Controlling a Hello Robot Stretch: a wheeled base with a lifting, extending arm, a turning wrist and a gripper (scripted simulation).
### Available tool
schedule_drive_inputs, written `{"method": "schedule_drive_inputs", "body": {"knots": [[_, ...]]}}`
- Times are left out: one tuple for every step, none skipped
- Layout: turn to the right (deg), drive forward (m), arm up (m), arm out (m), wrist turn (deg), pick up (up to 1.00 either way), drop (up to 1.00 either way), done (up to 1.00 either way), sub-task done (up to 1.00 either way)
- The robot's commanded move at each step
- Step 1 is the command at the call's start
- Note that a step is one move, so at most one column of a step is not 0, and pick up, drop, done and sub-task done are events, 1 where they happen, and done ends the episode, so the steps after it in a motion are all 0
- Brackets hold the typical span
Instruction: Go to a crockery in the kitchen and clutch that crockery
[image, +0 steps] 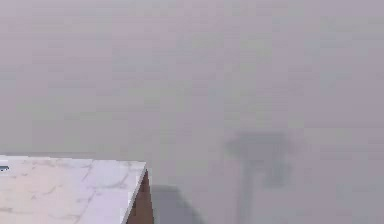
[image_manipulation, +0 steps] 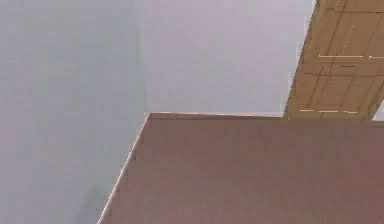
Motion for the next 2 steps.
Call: {"method": "schedule_drive_inputs", "body": {"knots": [[12.0, 0.0, 0.0, 0.0, 0.0, 0.0, 0.0, 0.0, 0.0], [0.0, 0.2, 0.0, 0.0, 0.0, 0.0, 0.0, 0.0, 0.0]]}}
